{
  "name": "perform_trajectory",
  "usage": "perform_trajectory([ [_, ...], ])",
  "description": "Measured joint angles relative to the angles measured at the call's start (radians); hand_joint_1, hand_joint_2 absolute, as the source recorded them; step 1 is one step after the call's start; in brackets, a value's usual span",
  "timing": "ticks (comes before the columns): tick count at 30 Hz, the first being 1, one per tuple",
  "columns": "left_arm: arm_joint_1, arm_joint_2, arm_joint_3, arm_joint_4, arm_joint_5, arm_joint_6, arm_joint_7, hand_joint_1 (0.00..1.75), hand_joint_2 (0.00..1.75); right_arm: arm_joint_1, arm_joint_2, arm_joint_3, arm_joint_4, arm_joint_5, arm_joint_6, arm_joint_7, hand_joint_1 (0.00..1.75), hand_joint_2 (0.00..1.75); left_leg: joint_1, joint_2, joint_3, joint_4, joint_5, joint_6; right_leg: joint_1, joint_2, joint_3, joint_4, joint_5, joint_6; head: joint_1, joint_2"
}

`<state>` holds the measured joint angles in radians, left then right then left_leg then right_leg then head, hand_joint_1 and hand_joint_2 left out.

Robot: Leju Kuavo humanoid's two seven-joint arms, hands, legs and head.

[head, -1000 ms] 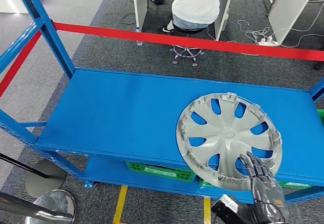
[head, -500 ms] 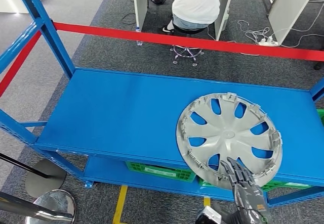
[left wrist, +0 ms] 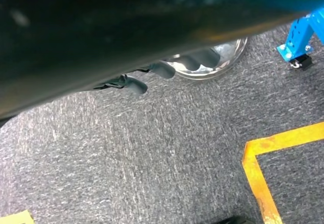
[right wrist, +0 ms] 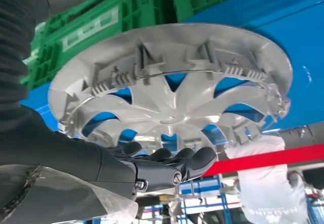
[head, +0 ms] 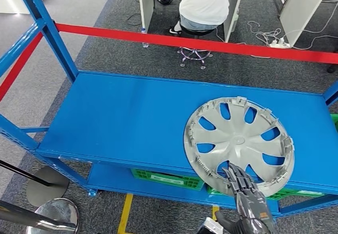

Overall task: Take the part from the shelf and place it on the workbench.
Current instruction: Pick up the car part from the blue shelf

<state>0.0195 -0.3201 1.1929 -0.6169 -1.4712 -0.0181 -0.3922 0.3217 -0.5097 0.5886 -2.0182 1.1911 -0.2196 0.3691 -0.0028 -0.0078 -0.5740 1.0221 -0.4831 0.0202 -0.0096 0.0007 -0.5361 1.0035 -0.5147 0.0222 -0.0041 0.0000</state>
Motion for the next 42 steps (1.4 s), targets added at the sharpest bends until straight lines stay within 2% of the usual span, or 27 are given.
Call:
perform_trajectory([
  [5, -0.006, 0.002, 0.000, 0.021, -0.008, 0.016, -0.004, 0.00, 0.00, -0.050, 0.006, 0.032, 0.053, 0.033, -0.017, -0.002, 0.00, 1.75, 0.000, 0.000, 0.000, 0.000, 0.000, 0.000, 0.000, 0.000, 0.000, 0.000, 0.000, 0.000, 0.000, 0.000],
  [13, -0.013, 0.006, 0.000, 0.056, -0.016, 0.034, -0.005, 0.00, 0.00, -0.114, 0.045, 0.048, 0.144, 0.098, -0.029, -0.016, 0.00, 1.75, 0.000, 0.000, 0.000, 0.000, 0.000, 0.000, 0.000, 0.000, 0.000, 0.000, 0.000, 0.000, 0.000, 0.000],
  [28, -0.014, 0.007, 0.000, 0.069, -0.016, 0.036, -0.005, 0.00, 0.00, -0.128, 0.062, 0.061, 0.176, 0.109, -0.029, -0.018, 0.00, 1.75, 0.000, 0.000, 0.000, 0.000, 0.000, 0.000, 0.000, 0.000, 0.000, 0.000, 0.000, 0.000, 0.000, 0.000],
  [42, -0.014, 0.006, -0.001, 0.070, -0.023, 0.040, -0.005, 0.00, 0.00, -0.128, 0.077, 0.066, 0.176, 0.103, 0.020, -0.042, 0.00, 1.75, 0.000, 0.000, 0.000, 0.000, 0.000, 0.000, 0.000, 0.000, 0.000, 0.000, 0.000, 0.000, 0.000, 0.000],
])
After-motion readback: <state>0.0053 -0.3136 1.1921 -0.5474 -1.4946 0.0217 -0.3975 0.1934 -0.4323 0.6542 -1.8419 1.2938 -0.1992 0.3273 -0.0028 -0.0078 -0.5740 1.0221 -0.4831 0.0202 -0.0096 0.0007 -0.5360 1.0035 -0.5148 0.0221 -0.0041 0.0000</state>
